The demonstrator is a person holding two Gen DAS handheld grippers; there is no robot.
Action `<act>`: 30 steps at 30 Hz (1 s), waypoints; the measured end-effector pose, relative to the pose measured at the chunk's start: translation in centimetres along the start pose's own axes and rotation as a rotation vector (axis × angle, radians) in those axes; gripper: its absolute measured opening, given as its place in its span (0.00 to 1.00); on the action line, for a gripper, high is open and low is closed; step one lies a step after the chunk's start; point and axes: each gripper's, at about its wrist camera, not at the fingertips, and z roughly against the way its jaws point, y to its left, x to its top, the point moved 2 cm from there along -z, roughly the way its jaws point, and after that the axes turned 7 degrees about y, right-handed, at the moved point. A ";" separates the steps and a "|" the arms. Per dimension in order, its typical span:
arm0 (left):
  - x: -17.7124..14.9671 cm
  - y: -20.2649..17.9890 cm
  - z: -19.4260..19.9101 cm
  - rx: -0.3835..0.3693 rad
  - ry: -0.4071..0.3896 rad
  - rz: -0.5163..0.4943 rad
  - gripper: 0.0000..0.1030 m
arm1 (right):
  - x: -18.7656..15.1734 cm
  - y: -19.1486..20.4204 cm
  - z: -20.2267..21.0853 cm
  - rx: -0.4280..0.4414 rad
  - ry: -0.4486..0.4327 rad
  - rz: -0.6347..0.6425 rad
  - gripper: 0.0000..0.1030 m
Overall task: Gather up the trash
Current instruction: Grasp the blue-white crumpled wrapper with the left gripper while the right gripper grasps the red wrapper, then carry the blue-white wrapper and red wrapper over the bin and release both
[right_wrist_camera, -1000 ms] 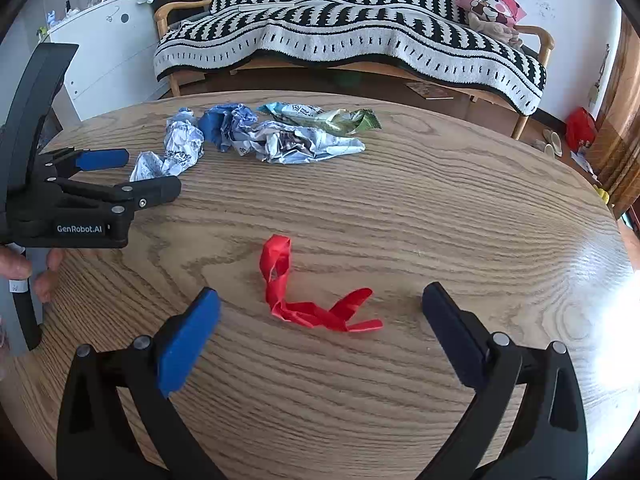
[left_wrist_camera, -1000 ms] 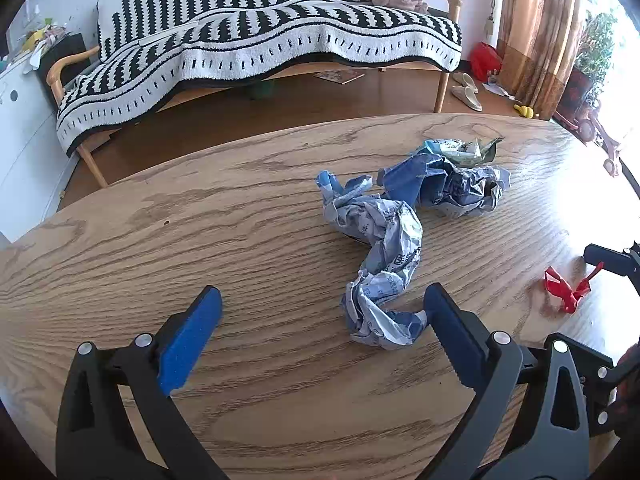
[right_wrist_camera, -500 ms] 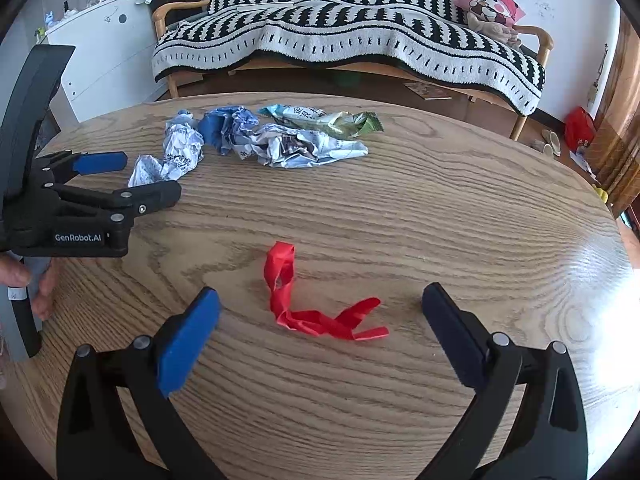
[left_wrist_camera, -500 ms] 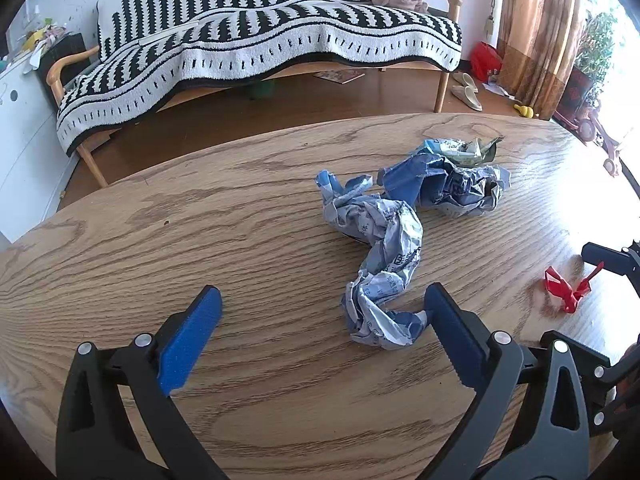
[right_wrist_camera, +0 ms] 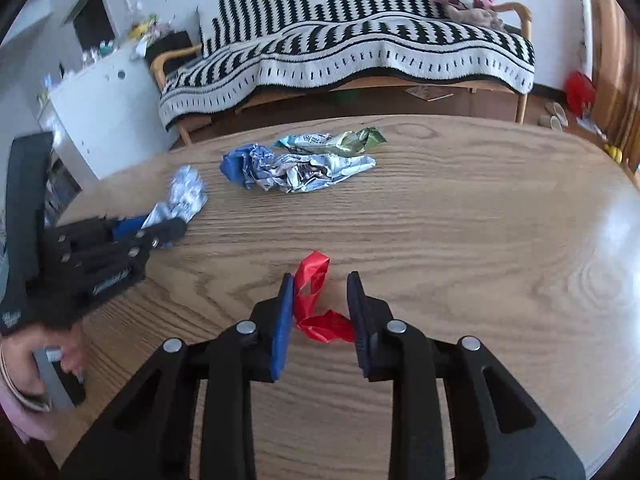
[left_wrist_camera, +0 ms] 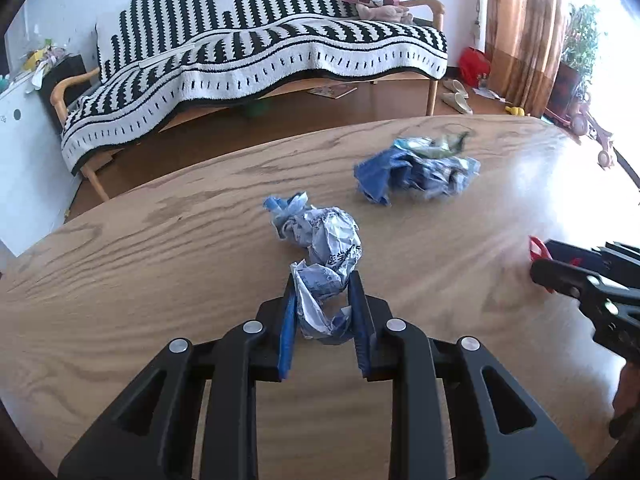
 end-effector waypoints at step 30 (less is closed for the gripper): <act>-17.7 -28.5 19.0 -0.461 0.108 -0.261 0.23 | -28.6 -9.5 30.1 -0.118 -0.218 -0.356 0.11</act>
